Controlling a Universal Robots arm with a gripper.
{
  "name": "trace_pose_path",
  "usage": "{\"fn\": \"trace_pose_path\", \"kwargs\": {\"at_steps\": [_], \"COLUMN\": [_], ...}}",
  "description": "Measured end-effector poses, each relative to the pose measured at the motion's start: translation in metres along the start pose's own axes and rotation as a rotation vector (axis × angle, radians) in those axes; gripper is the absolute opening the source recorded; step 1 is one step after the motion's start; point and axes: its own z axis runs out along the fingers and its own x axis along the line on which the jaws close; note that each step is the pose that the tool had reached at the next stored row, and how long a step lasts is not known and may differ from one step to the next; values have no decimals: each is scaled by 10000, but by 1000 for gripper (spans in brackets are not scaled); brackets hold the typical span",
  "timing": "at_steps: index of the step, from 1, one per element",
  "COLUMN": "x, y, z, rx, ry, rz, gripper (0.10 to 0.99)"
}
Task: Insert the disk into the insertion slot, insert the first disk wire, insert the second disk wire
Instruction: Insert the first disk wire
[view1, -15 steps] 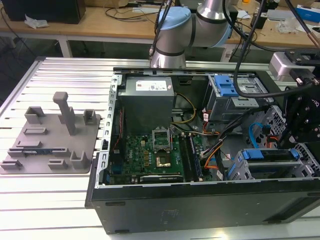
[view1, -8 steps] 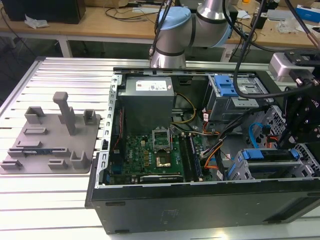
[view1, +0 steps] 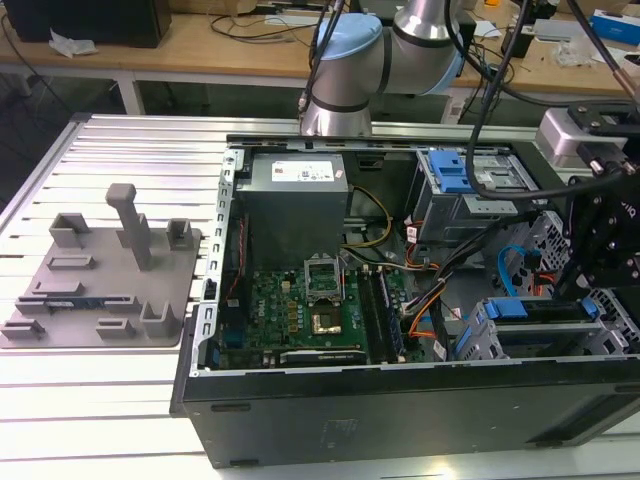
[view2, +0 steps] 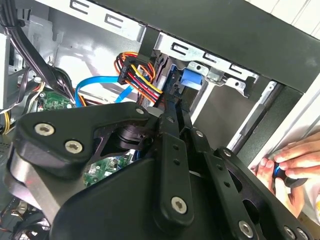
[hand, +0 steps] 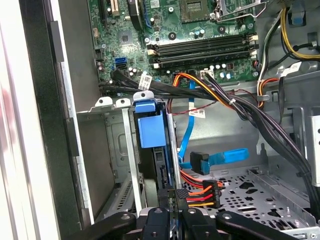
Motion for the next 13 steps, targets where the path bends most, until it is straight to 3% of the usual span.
{"fn": "trace_pose_path", "kwargs": {"at_steps": [13], "x": [1], "y": [0], "z": [75], "rx": [0], "ry": [-2], "rz": [0], "gripper": [165]}}
